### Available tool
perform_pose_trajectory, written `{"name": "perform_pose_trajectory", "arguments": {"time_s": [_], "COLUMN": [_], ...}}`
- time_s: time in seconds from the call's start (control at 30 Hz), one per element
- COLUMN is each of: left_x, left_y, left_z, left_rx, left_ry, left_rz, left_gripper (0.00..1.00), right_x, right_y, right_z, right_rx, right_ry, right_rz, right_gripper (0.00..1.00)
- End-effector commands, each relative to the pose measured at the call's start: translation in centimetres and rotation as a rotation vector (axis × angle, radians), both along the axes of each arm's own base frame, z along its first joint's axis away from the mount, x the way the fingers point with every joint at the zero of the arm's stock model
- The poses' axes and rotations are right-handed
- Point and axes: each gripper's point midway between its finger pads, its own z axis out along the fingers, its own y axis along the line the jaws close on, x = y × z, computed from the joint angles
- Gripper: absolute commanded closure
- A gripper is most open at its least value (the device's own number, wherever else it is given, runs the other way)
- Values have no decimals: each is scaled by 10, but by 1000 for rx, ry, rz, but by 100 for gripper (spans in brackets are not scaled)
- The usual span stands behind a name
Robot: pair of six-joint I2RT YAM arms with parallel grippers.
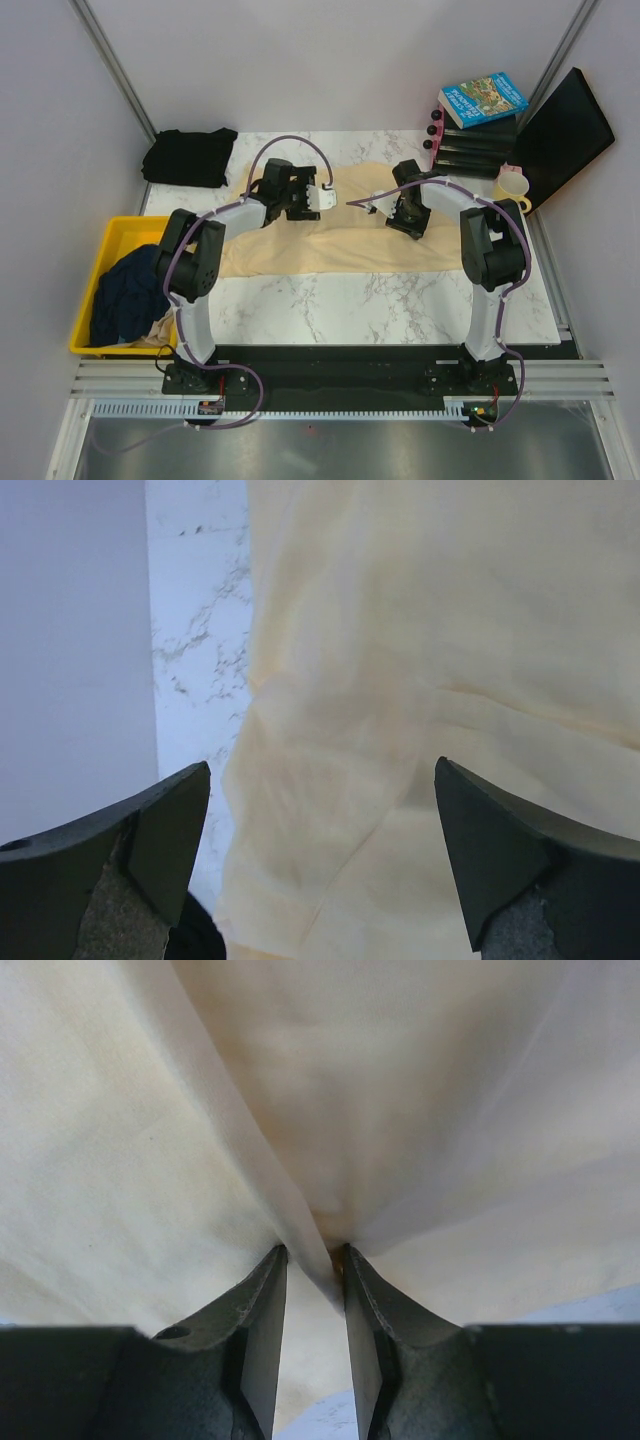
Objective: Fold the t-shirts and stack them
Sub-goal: Fold the flattened tshirt in 1/3 of the way
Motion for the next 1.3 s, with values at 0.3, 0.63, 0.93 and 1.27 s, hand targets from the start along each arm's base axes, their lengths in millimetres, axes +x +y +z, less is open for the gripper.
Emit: {"name": "perform_pose_trajectory", "arguments": {"time_s": [0.3,0.63,0.93,1.27], "left_x": [-74,-155,-180,-181], "left_y": [101,135,149,162], "left_z": [30,-9,-38,-51], "left_rx": [159,201,286,359], "left_ry": [218,585,756,773], "left_rz": [68,71,69,83], "left_gripper": [0,98,98,98], "right_x": [-25,-32,-16,17], "right_y": [4,-7,-31,-46], "right_z": [-13,-14,-8,10], "right_rx": [13,-27,-53,-99], "right_ry": [68,84,41,-117], "right_rz": [21,36,-52,-148], "right_gripper": [62,100,81,52]}}
